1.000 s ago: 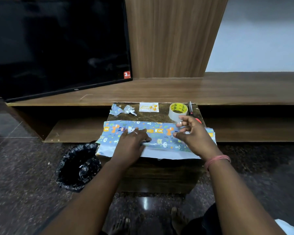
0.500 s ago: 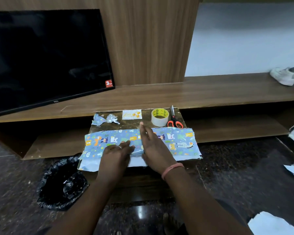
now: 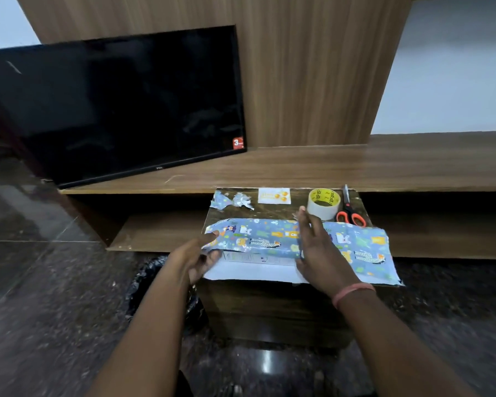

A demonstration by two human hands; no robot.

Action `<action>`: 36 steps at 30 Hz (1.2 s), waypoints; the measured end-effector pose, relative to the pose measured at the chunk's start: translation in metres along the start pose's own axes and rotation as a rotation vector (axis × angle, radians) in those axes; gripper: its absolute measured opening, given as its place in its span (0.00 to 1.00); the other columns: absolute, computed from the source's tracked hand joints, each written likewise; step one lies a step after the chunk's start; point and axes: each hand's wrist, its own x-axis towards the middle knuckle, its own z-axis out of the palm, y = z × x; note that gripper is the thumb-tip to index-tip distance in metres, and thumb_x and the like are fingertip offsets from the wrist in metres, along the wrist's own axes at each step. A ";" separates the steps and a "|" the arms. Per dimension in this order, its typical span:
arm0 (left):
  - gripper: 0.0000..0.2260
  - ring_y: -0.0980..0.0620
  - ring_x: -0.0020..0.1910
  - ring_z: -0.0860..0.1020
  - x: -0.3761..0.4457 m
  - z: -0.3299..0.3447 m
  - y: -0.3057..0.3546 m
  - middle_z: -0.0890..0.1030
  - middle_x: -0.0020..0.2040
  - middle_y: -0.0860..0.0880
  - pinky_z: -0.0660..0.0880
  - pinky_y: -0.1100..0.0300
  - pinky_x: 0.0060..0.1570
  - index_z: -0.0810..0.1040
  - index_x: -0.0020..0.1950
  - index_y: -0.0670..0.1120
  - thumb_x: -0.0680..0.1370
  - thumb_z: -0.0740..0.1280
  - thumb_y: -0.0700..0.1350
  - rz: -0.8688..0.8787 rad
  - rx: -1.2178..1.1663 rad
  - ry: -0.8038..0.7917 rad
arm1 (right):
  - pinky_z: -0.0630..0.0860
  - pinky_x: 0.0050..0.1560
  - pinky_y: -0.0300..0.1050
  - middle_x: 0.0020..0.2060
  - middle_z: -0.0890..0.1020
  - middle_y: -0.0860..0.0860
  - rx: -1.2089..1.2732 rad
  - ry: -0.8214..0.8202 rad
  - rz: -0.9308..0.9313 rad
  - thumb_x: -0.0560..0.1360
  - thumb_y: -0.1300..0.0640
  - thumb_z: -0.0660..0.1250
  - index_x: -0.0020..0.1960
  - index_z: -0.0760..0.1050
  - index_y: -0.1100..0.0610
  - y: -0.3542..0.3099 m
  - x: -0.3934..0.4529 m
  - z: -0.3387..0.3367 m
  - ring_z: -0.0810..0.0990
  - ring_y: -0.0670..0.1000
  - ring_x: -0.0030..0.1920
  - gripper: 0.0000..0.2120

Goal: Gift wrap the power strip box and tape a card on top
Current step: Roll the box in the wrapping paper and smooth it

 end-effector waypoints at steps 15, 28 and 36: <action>0.20 0.59 0.38 0.82 0.015 0.043 -0.041 0.83 0.52 0.50 0.76 0.69 0.28 0.75 0.67 0.47 0.77 0.75 0.48 0.075 -0.336 0.109 | 0.77 0.52 0.51 0.79 0.49 0.52 -0.025 -0.024 0.027 0.73 0.70 0.65 0.82 0.37 0.54 0.000 -0.004 -0.002 0.67 0.61 0.70 0.48; 0.44 0.45 0.47 0.83 0.076 0.024 -0.058 0.75 0.66 0.40 0.83 0.52 0.34 0.62 0.76 0.52 0.66 0.76 0.29 0.144 -0.359 0.329 | 0.69 0.69 0.57 0.74 0.54 0.56 -0.070 -0.099 0.151 0.66 0.50 0.81 0.81 0.35 0.60 0.010 -0.003 -0.018 0.63 0.61 0.72 0.64; 0.48 0.41 0.48 0.85 0.093 0.014 -0.069 0.77 0.64 0.40 0.83 0.43 0.38 0.67 0.73 0.57 0.59 0.79 0.31 0.126 -0.302 0.303 | 0.51 0.74 0.73 0.76 0.51 0.54 -0.058 -0.149 0.340 0.64 0.42 0.81 0.81 0.34 0.58 0.004 -0.006 -0.023 0.53 0.60 0.76 0.67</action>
